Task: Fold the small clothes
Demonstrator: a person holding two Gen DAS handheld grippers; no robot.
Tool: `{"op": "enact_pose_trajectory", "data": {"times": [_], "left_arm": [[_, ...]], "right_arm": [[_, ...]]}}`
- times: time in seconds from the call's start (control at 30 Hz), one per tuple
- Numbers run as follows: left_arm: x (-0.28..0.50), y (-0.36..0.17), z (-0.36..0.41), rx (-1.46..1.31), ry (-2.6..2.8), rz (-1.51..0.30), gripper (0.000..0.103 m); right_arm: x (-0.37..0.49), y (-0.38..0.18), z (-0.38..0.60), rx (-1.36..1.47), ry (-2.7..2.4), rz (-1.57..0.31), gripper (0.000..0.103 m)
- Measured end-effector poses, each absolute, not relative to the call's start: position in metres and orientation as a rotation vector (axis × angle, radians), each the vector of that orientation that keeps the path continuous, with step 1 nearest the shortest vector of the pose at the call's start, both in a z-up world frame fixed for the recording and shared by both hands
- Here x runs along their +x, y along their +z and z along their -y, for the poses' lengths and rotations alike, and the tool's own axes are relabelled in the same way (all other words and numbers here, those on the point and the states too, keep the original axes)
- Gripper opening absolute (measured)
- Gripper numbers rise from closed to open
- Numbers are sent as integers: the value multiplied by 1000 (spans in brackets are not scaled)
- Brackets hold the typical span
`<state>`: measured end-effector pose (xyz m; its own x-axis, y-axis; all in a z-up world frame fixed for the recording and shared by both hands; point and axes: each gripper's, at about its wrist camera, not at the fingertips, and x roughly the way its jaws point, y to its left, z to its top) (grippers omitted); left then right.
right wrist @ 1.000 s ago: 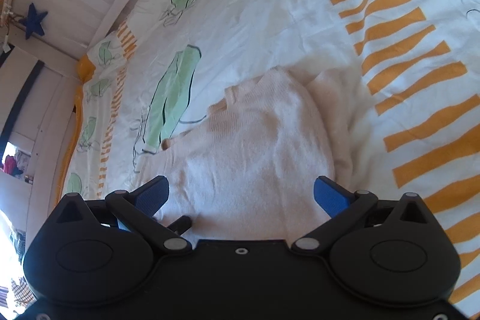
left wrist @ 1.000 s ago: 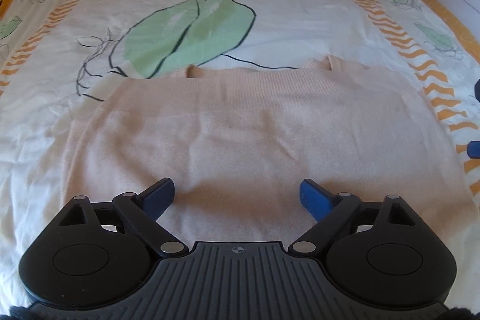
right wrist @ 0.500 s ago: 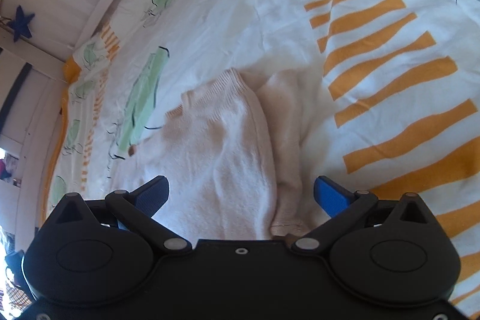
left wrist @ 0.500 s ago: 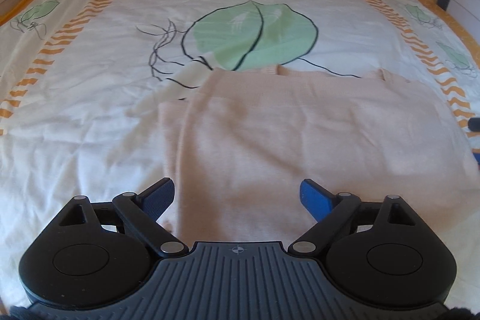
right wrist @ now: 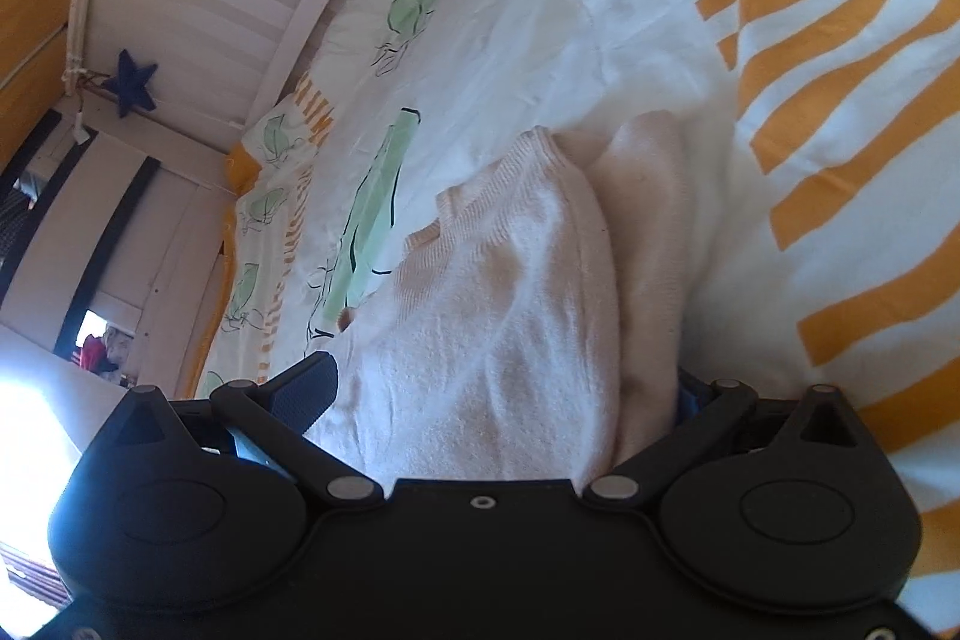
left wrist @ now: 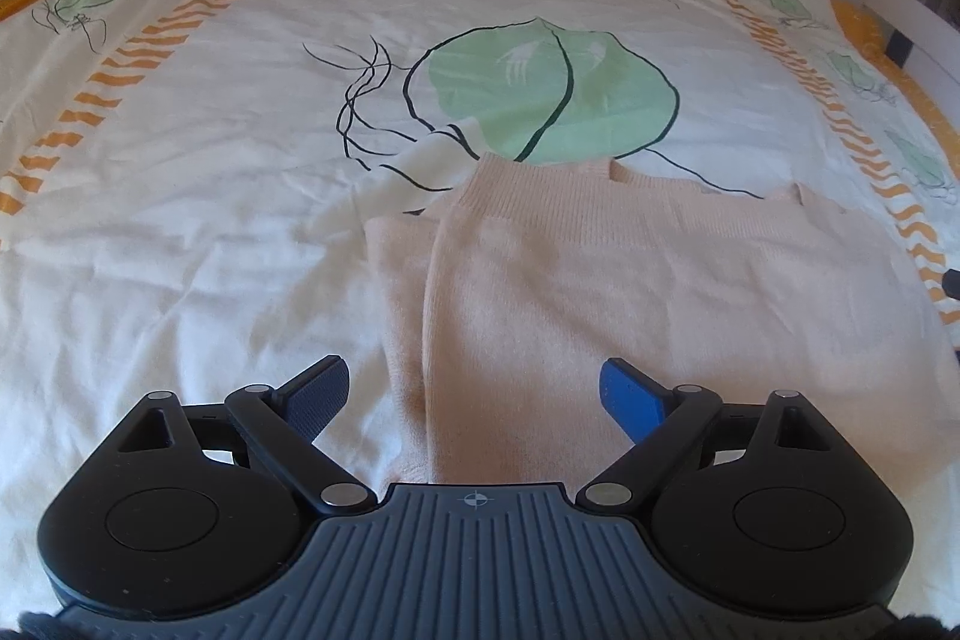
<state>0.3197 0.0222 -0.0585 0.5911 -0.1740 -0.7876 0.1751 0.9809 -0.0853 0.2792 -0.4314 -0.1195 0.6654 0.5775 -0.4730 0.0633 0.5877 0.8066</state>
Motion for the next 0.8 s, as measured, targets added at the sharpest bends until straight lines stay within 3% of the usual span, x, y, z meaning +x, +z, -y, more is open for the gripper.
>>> {"op": "enact_pose_trajectory", "data": {"times": [0.8], "left_arm": [[332,-61,-29,-48,-213,-958,91]], "right_arm": [[284,-118,423,843,411,-768,103]]}}
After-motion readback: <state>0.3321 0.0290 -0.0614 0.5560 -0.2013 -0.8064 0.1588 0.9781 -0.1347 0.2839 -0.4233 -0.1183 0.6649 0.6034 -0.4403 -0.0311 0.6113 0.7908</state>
